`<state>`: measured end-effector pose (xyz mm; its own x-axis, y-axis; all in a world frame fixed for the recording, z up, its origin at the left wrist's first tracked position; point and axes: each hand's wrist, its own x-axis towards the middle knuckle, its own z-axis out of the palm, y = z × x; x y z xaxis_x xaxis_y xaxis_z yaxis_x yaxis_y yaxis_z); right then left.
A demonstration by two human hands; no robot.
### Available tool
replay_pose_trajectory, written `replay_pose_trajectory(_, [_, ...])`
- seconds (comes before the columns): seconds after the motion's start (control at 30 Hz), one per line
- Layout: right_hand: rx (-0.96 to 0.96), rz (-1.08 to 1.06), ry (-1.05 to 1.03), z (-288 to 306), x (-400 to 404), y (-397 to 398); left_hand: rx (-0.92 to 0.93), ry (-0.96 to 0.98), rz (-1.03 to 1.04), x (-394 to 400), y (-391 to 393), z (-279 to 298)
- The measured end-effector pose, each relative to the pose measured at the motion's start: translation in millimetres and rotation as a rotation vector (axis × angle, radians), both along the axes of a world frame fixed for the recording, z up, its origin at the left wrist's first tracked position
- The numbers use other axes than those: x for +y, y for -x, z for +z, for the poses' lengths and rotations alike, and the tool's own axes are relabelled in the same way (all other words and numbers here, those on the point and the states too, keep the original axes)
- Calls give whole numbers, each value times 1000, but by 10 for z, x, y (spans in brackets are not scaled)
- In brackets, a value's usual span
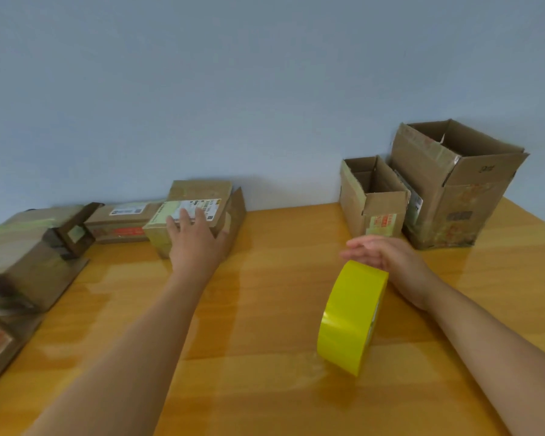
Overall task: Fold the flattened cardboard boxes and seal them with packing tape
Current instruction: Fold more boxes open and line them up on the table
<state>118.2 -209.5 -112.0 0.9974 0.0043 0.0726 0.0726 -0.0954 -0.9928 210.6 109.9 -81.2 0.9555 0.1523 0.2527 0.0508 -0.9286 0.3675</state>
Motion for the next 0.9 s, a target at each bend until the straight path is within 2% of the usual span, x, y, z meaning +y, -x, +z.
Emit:
replay_pose_trajectory(0.1, [-3,17,22,103,46,10,-109,110,-77,-137,101,-25])
replay_pose_trajectory(0.23, [26,72,-10,268,152,-36,-206,439,-211,-327,198,-61])
replay_pose_trajectory(0.3, [69,98,-69,314,215,-60,-194,590,-292,-450,303,-61])
replay_pose_trajectory(0.37, [127,138,-150,310,255,-80,-145,664,-389,-549,419,-87])
replay_pose_trajectory(0.5, [210,243,-299,235,223,-91,-47,714,-510,-650,531,-207])
replay_pose_trajectory(0.7, [238,260,-384,262,162,-65,46,752,-514,-782,479,-329])
replay_pose_trajectory(0.77, [219,215,-314,313,146,-69,90,739,-494,-842,419,-352])
replay_pose_trajectory(0.9, [127,78,-32,480,120,-47,153,680,-471,-972,260,-382])
